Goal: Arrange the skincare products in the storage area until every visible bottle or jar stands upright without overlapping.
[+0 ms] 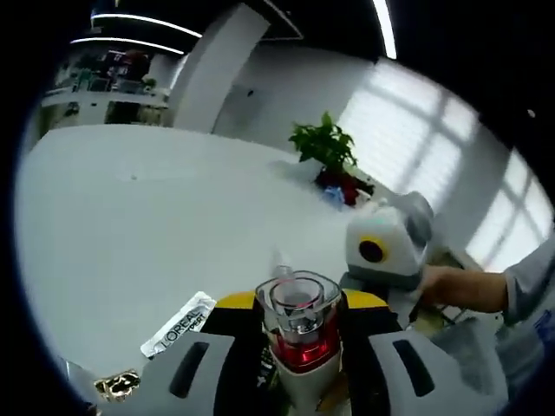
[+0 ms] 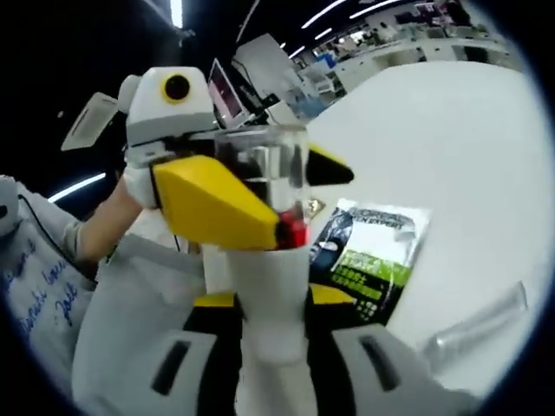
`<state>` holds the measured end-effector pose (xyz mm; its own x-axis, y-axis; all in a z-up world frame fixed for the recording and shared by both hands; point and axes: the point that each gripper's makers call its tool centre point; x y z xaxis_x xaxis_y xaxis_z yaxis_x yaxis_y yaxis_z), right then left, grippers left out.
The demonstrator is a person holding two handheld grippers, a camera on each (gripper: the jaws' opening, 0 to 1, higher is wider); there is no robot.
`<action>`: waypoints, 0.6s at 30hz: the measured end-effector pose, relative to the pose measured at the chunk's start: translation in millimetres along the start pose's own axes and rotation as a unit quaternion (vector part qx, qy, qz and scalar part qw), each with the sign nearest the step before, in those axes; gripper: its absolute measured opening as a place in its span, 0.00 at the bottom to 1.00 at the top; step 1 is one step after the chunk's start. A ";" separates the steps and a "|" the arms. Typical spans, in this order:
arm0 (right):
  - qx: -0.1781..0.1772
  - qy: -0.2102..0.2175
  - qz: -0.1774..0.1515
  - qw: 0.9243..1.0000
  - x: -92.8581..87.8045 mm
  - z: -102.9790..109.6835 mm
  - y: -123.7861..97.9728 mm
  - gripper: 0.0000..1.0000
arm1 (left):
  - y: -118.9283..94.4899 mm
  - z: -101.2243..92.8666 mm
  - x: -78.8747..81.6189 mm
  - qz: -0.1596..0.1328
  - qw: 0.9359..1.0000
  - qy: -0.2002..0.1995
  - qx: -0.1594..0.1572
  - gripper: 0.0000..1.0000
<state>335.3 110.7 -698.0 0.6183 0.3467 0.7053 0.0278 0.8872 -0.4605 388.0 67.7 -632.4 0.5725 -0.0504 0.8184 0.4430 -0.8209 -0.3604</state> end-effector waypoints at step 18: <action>-0.051 -0.121 0.012 0.991 21.7 -24.6 -2.0 0.28 | -0.5 -1.6 21.8 -0.019 0.995 0.096 0.021 0.30</action>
<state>368.0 108.9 -695.1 0.4133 0.4418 0.7963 0.1011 0.8468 -0.5223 399.2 66.1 -613.6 0.4141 -0.1308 0.9008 0.4932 -0.7995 -0.3428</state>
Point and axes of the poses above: the point that each gripper's makers call its tool centre point, and the gripper's own axes: y roughly forward along the fingers, z roughly to its left, x roughly out of its top, and after that the axes turned 3 degrees about x, right-handed
